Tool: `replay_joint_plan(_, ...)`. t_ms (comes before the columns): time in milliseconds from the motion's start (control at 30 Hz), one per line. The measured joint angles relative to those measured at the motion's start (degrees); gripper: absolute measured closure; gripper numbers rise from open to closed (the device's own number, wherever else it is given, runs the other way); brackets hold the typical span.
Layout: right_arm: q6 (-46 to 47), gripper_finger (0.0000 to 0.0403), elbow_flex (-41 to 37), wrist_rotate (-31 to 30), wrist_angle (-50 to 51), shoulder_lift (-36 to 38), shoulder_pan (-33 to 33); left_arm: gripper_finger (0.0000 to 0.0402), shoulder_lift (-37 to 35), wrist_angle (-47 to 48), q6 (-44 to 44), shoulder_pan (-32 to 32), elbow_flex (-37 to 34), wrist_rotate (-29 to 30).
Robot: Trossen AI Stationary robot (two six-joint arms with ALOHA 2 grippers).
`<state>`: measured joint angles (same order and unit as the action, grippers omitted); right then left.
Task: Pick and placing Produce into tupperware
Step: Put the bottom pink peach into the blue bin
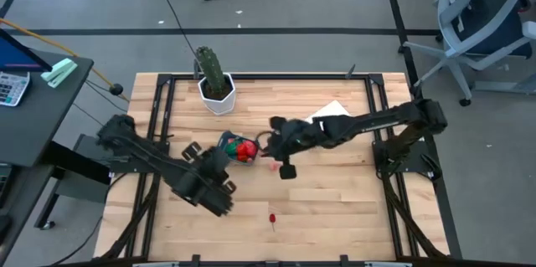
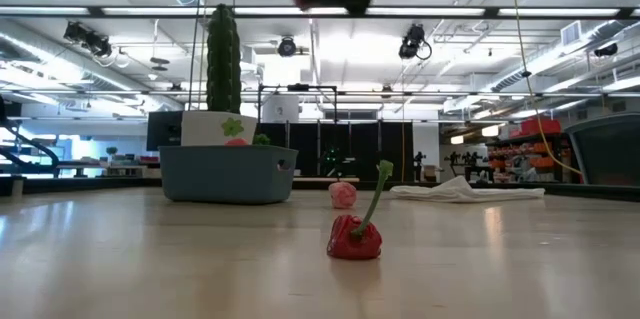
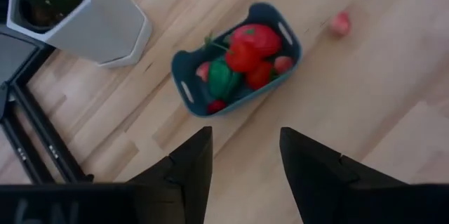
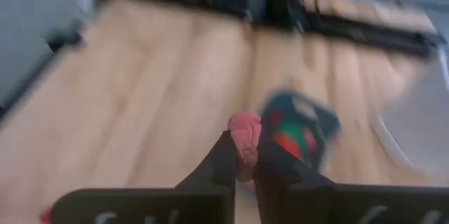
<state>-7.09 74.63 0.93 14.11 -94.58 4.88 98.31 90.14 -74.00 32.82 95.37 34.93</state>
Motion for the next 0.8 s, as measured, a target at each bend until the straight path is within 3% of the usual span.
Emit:
replay_joint_plan(133, 1.4, 0.0357, 0.1, 11.6, -11.7, -6.3, -3.2, 0.0226, -4.1, -0.1, 0.1, 0.6, 0.0, 0.0)
replay_joint_plan(200, 4.7, 0.0344, 0.0, 12.6, -13.5, -9.9, -4.0, 0.0226, -5.8, -0.1, 0.1, 0.9, 0.0, 0.3)
replay_joint_plan(367, 5.4, 0.0343, -0.1, 9.9, -13.2, -16.4, -4.8, 0.0229, -7.2, -0.1, 1.4, 2.2, 0.0, 0.7)
replay_joint_plan(533, 1.7, 0.0347, -0.1, 8.9, -13.2, -18.3, -4.8, 0.0226, -6.7, -0.1, 6.0, 3.5, 0.0, 0.7)
replay_joint_plan(800, -5.4, 0.0298, 0.0, 2.8, -12.6, -17.7, -3.6, 0.0228, -6.5, -0.1, 5.7, 3.4, -0.2, 1.1)
